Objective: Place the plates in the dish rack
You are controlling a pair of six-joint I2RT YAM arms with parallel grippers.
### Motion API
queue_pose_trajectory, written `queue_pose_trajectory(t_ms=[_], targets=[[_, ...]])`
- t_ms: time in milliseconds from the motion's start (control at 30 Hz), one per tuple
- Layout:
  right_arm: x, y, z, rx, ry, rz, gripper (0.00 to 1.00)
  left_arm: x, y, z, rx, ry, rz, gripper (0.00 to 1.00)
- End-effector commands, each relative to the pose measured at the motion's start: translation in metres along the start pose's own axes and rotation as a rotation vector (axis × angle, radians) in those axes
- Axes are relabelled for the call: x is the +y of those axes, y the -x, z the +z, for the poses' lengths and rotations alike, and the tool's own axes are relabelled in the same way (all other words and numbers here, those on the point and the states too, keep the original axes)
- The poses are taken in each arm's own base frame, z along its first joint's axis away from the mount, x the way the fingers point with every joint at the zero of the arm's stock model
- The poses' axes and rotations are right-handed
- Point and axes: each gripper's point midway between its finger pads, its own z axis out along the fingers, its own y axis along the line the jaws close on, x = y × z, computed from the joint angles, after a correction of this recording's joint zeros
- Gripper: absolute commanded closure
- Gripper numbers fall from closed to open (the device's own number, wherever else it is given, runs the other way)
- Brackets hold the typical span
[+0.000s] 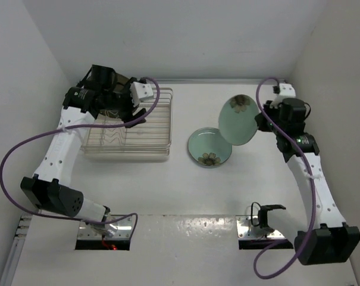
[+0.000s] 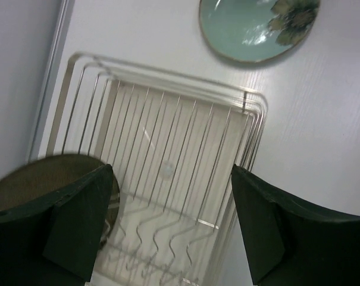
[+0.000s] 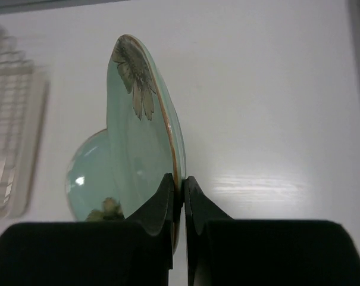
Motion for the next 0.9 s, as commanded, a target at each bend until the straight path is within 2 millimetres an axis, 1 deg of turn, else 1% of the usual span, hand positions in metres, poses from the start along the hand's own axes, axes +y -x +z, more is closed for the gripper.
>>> queue_pose_trajectory(t_ms=[0,33,67,100,133,167,200,233,267,300,333,367,400,433,467,500,533,567,600,633,667,700,767,800,833,867], targets=[[0.086,0.071,-0.026,-0.195,0.311,-0.163,1.0,-0.016,0.044,0.007,-0.139,-0.112,0.174,0.16],[0.107,0.066,-0.027,-0.183,0.37,-0.206,1.0,-0.021,0.05,0.018,-0.159,-0.153,0.205,0.14],[0.129,0.063,-0.029,-0.18,0.429,-0.245,1.0,-0.027,0.057,0.024,-0.188,-0.189,0.209,0.12],[0.151,0.065,-0.036,-0.2,0.488,-0.268,1.0,-0.028,0.067,0.027,-0.21,-0.202,0.225,0.12],[0.163,0.065,-0.035,-0.21,0.513,-0.278,1.0,-0.035,0.075,0.035,-0.219,-0.232,0.241,0.12],[0.191,0.053,-0.042,-0.199,0.587,-0.309,1.0,-0.039,0.076,0.049,-0.221,-0.27,0.236,0.12],[0.202,0.051,-0.044,-0.202,0.615,-0.317,1.0,-0.04,0.083,0.053,-0.23,-0.279,0.241,0.12],[0.212,0.055,-0.047,-0.228,0.642,-0.322,1.0,-0.04,0.088,0.059,-0.241,-0.284,0.256,0.11],[0.22,0.05,-0.043,-0.219,0.652,-0.336,1.0,-0.046,0.094,0.066,-0.25,-0.302,0.251,0.11],[0.239,0.042,-0.051,-0.211,0.705,-0.36,1.0,-0.047,0.096,0.073,-0.252,-0.311,0.243,0.11],[0.246,0.043,-0.051,-0.227,0.716,-0.367,1.0,-0.049,0.098,0.078,-0.253,-0.319,0.238,0.11],[0.254,0.04,-0.052,-0.226,0.725,-0.376,1.0,-0.052,0.1,0.079,-0.256,-0.327,0.243,0.11],[0.262,0.038,-0.055,-0.23,0.746,-0.384,1.0,-0.058,0.1,0.084,-0.255,-0.345,0.245,0.11],[0.269,0.038,-0.057,-0.246,0.759,-0.39,1.0,-0.06,0.097,0.086,-0.247,-0.353,0.23,0.11],[0.27,0.038,-0.057,-0.248,0.758,-0.394,1.0,-0.068,0.094,0.087,-0.242,-0.382,0.228,0.11],[0.273,0.039,-0.059,-0.26,0.761,-0.398,1.0,-0.079,0.087,0.085,-0.23,-0.428,0.212,0.13],[0.276,0.04,-0.061,-0.272,0.77,-0.398,1.0,-0.082,0.085,0.087,-0.24,-0.443,0.229,0.13],[0.276,0.041,-0.061,-0.277,0.763,-0.399,1.0,-0.095,0.079,0.087,-0.222,-0.497,0.224,0.13],[0.277,0.041,-0.061,-0.282,0.764,-0.408,1.0,-0.104,0.076,0.087,-0.226,-0.53,0.246,0.15],[0.278,0.042,-0.063,-0.294,0.767,-0.409,1.0,-0.11,0.069,0.088,-0.219,-0.556,0.233,0.16],[0.279,0.043,-0.062,-0.297,0.77,-0.409,1.0,-0.116,0.07,0.088,-0.216,-0.573,0.234,0.17],[0.279,0.043,-0.063,-0.302,0.773,-0.414,1.0,-0.123,0.068,0.09,-0.209,-0.592,0.231,0.22],[0.281,0.044,-0.066,-0.314,0.783,-0.412,1.0,-0.125,0.062,0.096,-0.203,-0.596,0.216,0.28],[0.282,0.045,-0.068,-0.321,0.789,-0.408,1.0,-0.125,0.061,0.098,-0.2,-0.595,0.2,0.37],[0.282,0.041,-0.068,-0.315,0.793,-0.411,1.0,-0.125,0.058,0.103,-0.197,-0.598,0.197,0.44],[0.284,0.047,-0.072,-0.344,0.8,-0.407,1.0,-0.125,0.057,0.106,-0.198,-0.594,0.188,0.51]])
